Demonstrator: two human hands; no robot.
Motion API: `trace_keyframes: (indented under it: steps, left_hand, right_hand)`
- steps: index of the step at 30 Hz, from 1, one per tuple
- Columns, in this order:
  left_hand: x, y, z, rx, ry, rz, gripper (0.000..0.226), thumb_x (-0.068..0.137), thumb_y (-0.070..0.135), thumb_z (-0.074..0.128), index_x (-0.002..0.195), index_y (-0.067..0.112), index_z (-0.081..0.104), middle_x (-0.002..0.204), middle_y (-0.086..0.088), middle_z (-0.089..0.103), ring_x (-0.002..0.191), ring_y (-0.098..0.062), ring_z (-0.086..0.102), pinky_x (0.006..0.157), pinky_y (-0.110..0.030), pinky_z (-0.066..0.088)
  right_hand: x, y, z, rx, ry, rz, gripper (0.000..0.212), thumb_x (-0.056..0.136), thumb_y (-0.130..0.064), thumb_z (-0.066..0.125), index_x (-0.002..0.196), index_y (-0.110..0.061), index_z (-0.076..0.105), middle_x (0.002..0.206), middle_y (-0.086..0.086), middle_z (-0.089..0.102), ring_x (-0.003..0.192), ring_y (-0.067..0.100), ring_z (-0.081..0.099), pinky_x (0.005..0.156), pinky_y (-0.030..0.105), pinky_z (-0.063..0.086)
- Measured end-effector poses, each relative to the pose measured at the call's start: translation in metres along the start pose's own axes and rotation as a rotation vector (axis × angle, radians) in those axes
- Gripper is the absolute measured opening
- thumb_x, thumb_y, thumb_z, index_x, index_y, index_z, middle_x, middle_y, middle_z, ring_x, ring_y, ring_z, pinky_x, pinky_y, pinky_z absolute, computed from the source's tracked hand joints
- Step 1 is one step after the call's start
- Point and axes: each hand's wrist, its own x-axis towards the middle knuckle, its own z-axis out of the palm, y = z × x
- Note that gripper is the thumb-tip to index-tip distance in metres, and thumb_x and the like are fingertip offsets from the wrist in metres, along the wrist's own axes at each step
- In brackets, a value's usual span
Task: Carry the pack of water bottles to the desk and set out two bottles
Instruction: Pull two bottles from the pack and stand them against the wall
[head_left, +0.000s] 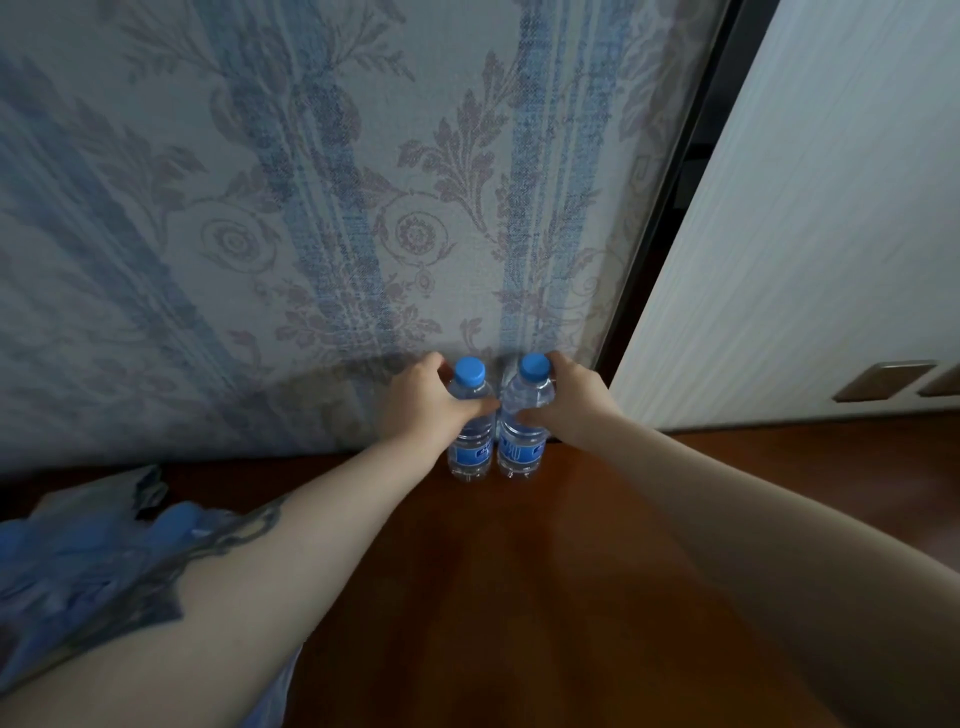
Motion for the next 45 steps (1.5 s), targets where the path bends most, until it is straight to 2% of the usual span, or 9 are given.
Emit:
trace_keyframes:
  steps: [5,11,17,22,26,30,34,40,45]
  left_hand:
    - [0.005,0.002,0.002,-0.008,-0.004,-0.003,0.043,0.058,0.042,0.088,0.076,0.023,0.054,0.07,0.013,0.056,0.055,0.007,0.043,0.044,-0.016,0.026]
    - [0.009,-0.004,0.0,-0.049,-0.057,-0.005,0.048,0.06,0.037,0.089,0.095,0.017,0.064,0.091,0.004,0.068,0.074,-0.01,0.058,0.049,-0.016,0.032]
    - [0.009,-0.005,0.001,-0.068,-0.083,0.004,0.054,0.063,0.032,0.088,0.108,0.015,0.066,0.106,0.001,0.071,0.079,-0.009,0.056,0.052,-0.012,0.029]
    - [0.009,-0.004,0.002,-0.09,-0.112,-0.007,0.054,0.065,0.026,0.087,0.113,0.013,0.065,0.111,-0.003,0.071,0.088,-0.013,0.061,0.065,-0.018,0.039]
    - [0.005,-0.004,0.005,-0.059,-0.067,-0.001,0.049,0.069,0.03,0.084,0.111,0.012,0.066,0.11,-0.002,0.069,0.081,-0.01,0.055,0.059,-0.019,0.037]
    - [0.0,-0.008,0.012,-0.033,-0.041,-0.01,0.037,0.071,0.04,0.079,0.095,0.015,0.066,0.107,-0.006,0.06,0.084,-0.02,0.059,0.068,-0.031,0.047]
    - [0.001,-0.008,0.013,-0.08,-0.072,0.002,0.031,0.073,0.033,0.078,0.092,0.012,0.067,0.103,-0.008,0.061,0.086,-0.025,0.062,0.078,-0.043,0.055]
    - [0.001,-0.008,0.009,-0.032,-0.062,0.047,0.032,0.074,0.031,0.079,0.101,0.016,0.069,0.102,-0.004,0.063,0.084,-0.02,0.062,0.072,-0.034,0.052]
    - [-0.001,-0.007,0.009,0.014,-0.053,0.052,0.043,0.077,0.028,0.077,0.115,0.015,0.063,0.113,-0.006,0.066,0.097,-0.023,0.063,0.076,-0.035,0.052]
  right_hand:
    - [-0.003,-0.003,0.001,-0.077,0.008,-0.009,0.064,0.071,-0.02,0.083,0.123,-0.015,0.046,0.111,0.01,0.064,0.089,0.024,0.061,0.074,0.037,0.056]
    - [-0.007,-0.003,0.003,-0.133,0.037,-0.014,0.06,0.076,-0.02,0.078,0.124,-0.015,0.043,0.105,0.011,0.066,0.077,0.02,0.056,0.062,0.032,0.048]
    - [-0.01,-0.007,0.009,-0.164,0.094,0.02,0.061,0.076,-0.025,0.079,0.124,-0.014,0.042,0.106,0.01,0.066,0.077,0.02,0.056,0.063,0.032,0.047]
    - [-0.012,-0.009,0.016,-0.26,0.126,0.059,0.074,0.076,-0.037,0.078,0.133,-0.013,0.037,0.105,0.009,0.068,0.083,0.025,0.064,0.064,0.035,0.053]
    - [-0.005,-0.01,0.0,-0.233,0.027,-0.017,0.074,0.071,-0.036,0.082,0.13,-0.02,0.041,0.113,0.005,0.063,0.083,0.016,0.051,0.064,0.027,0.043]
    - [-0.003,-0.009,-0.002,-0.146,-0.007,-0.047,0.067,0.074,-0.024,0.082,0.129,-0.021,0.044,0.112,0.006,0.063,0.07,0.012,0.053,0.05,0.017,0.036]
    - [0.0,-0.01,0.0,-0.187,0.041,-0.034,0.065,0.073,-0.024,0.082,0.128,-0.019,0.047,0.111,0.008,0.066,0.078,0.017,0.054,0.062,0.028,0.043]
    - [-0.01,-0.011,0.01,-0.249,0.125,-0.02,0.056,0.078,-0.026,0.078,0.12,-0.016,0.043,0.1,0.01,0.068,0.078,0.025,0.063,0.068,0.04,0.057]
    - [-0.012,-0.014,0.015,-0.302,0.184,0.02,0.053,0.081,-0.032,0.075,0.117,-0.013,0.042,0.094,0.01,0.067,0.069,0.022,0.053,0.057,0.034,0.045]
